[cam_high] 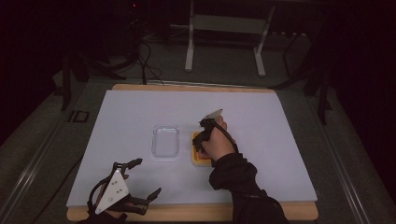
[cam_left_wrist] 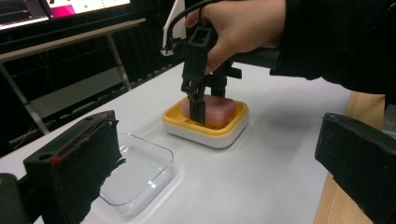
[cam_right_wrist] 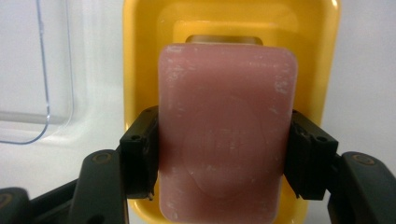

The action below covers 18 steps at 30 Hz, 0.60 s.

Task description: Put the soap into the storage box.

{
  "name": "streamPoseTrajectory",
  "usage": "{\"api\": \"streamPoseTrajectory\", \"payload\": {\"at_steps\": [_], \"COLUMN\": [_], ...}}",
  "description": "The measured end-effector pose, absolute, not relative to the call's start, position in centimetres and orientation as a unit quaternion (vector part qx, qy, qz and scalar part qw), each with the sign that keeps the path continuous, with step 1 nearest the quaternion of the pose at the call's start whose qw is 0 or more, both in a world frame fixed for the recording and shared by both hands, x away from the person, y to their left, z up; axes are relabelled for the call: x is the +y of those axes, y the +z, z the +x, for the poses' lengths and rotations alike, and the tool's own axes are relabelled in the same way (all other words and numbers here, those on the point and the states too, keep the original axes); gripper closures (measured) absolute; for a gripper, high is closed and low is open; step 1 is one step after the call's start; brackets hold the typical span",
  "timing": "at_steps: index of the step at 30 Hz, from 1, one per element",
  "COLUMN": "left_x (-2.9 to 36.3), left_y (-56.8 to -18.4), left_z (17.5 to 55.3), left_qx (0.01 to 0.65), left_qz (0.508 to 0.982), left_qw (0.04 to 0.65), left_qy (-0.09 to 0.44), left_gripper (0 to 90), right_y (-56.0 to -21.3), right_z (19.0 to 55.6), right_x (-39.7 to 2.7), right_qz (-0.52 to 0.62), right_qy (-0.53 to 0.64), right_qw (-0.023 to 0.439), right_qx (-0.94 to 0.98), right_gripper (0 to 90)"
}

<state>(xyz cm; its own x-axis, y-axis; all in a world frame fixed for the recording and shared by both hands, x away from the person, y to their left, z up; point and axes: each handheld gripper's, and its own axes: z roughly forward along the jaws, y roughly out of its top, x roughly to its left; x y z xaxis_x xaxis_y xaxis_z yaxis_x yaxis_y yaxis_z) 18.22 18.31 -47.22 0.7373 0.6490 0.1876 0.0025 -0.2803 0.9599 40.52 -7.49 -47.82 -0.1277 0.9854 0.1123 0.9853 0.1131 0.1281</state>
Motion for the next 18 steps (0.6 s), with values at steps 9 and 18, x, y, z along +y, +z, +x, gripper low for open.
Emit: {"api": "streamPoseTrajectory", "payload": {"at_steps": [9,18], "left_x": [18.3,18.3], "left_y": [-47.2,-47.2], "left_z": [18.2,18.2], "left_qx": [0.217,0.217], "left_qz": [0.747,0.747], "left_qw": [0.558,0.557], "left_qy": [0.290,0.290], "left_gripper": [0.6,0.6], "right_y": [-48.0,-46.5], "right_z": [40.7,40.8], "right_x": [-7.1,-7.6], "right_qz": [0.662,0.657], "right_qy": [0.081,0.090], "right_qw": [-0.006,0.006], "right_qx": [0.745,0.748], "right_gripper": [36.2,32.9]}}
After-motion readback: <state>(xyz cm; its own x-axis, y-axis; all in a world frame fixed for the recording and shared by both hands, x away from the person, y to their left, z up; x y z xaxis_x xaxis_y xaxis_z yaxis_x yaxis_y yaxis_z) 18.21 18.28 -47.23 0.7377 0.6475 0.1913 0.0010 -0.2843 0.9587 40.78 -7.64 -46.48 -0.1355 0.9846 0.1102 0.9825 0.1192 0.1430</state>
